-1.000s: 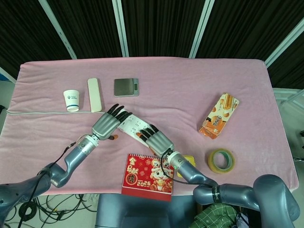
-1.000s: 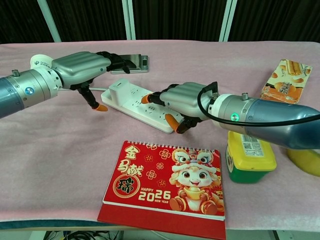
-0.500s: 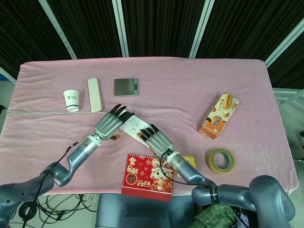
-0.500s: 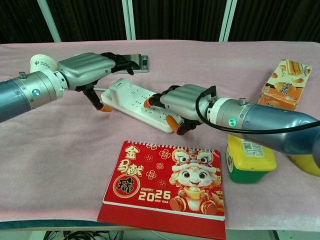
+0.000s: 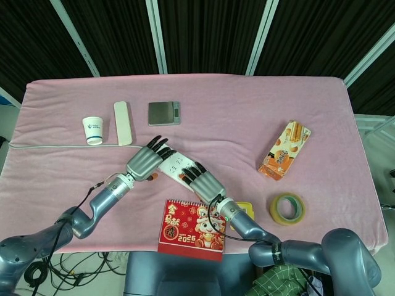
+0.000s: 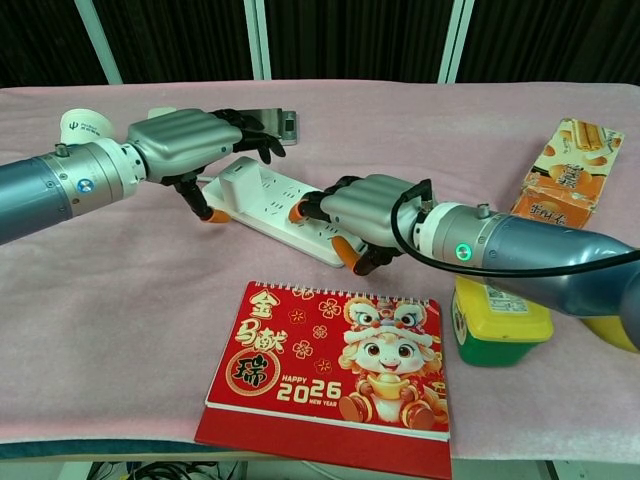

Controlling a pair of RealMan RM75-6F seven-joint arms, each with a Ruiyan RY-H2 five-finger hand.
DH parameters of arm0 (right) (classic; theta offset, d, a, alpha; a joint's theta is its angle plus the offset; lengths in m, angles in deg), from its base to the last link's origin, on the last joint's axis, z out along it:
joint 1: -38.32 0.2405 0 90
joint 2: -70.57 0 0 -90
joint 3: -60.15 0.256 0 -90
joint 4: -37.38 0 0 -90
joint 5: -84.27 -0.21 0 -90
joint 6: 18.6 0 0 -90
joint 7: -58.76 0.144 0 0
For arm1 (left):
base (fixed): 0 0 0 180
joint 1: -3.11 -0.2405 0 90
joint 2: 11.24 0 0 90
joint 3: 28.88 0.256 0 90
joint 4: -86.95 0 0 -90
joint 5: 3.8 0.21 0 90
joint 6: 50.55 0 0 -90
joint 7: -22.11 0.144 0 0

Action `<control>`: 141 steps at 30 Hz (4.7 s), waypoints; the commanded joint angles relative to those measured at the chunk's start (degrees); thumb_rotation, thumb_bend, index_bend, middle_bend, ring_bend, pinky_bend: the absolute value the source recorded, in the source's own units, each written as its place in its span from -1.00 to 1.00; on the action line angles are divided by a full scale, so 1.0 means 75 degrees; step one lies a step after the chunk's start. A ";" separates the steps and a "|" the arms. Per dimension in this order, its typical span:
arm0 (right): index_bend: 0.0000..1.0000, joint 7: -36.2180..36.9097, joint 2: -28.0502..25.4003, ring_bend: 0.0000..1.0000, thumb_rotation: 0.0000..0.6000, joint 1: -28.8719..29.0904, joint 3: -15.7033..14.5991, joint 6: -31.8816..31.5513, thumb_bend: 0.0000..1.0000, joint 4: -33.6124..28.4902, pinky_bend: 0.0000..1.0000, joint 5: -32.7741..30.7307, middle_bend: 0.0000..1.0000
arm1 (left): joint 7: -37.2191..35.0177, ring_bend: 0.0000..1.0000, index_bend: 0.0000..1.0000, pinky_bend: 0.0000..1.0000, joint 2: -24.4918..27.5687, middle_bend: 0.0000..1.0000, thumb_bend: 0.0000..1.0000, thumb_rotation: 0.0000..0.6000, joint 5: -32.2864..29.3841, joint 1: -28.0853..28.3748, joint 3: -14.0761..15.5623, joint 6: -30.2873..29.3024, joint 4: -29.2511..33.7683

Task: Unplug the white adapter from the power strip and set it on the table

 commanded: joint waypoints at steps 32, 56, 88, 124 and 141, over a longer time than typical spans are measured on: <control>-0.71 -0.0132 -0.0025 -0.79 1.00 -0.0083 -0.0038 -0.0115 0.50 0.0027 -0.91 -0.0038 -0.80 | -0.0595 -0.99 -0.41 -0.87 -0.0513 -0.29 -0.49 1.00 0.0134 -0.0004 0.0234 -0.0275 -0.1040; -0.67 -0.0015 -0.0039 -0.79 1.00 -0.0122 -0.0078 -0.0044 0.50 0.0063 -0.91 0.0028 -0.80 | -0.0781 -0.96 -0.35 -0.83 -0.0724 -0.25 -0.42 1.00 0.0178 0.0052 0.0315 -0.0334 -0.1360; -0.67 0.0078 -0.0037 -0.79 1.00 -0.0235 -0.0139 -0.0062 0.49 0.0169 -0.91 0.0132 -0.80 | -0.0878 -0.87 -0.08 -0.79 -0.0915 -0.05 0.10 1.00 0.0150 0.0078 0.0354 -0.0330 -0.1708; -0.57 -0.0163 -0.0259 -0.75 1.00 -0.0080 -0.0248 0.0367 0.49 -0.0051 -0.91 -0.0069 -0.71 | 0.0978 -0.77 0.18 -0.69 0.0649 0.11 0.27 1.00 -0.1390 0.0983 -0.0565 0.2400 0.0537; -0.48 -0.0352 -0.0367 -0.70 1.00 -0.0001 -0.0391 0.0484 0.49 -0.0095 -0.91 -0.0108 -0.66 | 0.2028 -0.75 0.20 -0.69 0.1039 0.13 0.27 1.00 -0.2936 0.1287 -0.0976 0.3583 0.1281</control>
